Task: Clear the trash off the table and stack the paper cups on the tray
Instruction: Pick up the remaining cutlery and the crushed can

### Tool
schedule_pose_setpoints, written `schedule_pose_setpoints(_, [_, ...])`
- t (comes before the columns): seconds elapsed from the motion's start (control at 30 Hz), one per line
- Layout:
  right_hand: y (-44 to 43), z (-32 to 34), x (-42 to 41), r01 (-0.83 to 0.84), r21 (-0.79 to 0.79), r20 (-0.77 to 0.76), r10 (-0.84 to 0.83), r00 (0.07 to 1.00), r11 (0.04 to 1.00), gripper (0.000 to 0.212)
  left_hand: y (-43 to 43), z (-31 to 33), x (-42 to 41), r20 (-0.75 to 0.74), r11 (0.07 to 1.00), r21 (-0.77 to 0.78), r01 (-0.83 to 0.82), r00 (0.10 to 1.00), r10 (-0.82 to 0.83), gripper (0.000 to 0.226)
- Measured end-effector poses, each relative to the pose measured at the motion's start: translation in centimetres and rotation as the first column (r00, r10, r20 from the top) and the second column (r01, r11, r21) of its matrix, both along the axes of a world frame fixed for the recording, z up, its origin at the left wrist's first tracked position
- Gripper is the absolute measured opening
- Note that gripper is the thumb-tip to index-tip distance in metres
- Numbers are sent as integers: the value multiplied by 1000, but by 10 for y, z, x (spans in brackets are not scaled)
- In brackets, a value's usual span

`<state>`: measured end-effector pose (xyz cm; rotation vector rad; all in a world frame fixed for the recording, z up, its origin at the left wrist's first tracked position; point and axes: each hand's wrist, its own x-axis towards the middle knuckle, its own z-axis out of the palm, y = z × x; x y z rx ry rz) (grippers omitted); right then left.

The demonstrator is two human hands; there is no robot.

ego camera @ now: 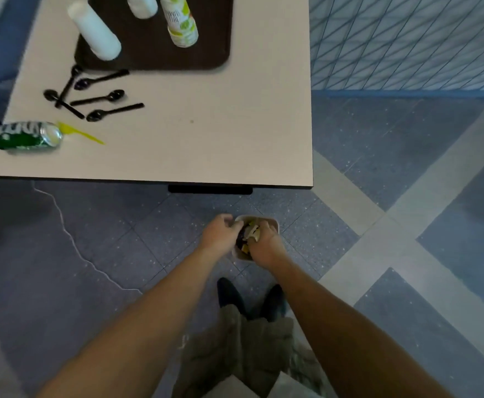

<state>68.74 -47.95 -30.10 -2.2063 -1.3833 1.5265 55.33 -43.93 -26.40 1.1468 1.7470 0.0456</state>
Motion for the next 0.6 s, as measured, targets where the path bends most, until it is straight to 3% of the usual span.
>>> schedule_pose_setpoints(0.2, [12,80,-13,36,120,-118,-21,993,992,42,-6,76,-16,78,967,148,-210,977,200,42])
schedule_pose_setpoints(0.43, [32,145,-48,-112,309,-202,180,963,944,36,-27,134,-50,332,846,183,-501,841,427,30])
schedule_pose_setpoints(0.6, [65,169,-84,-175,414,-195,275,941,893,30,-11,156,-102,411,763,192,-617,757,508,24])
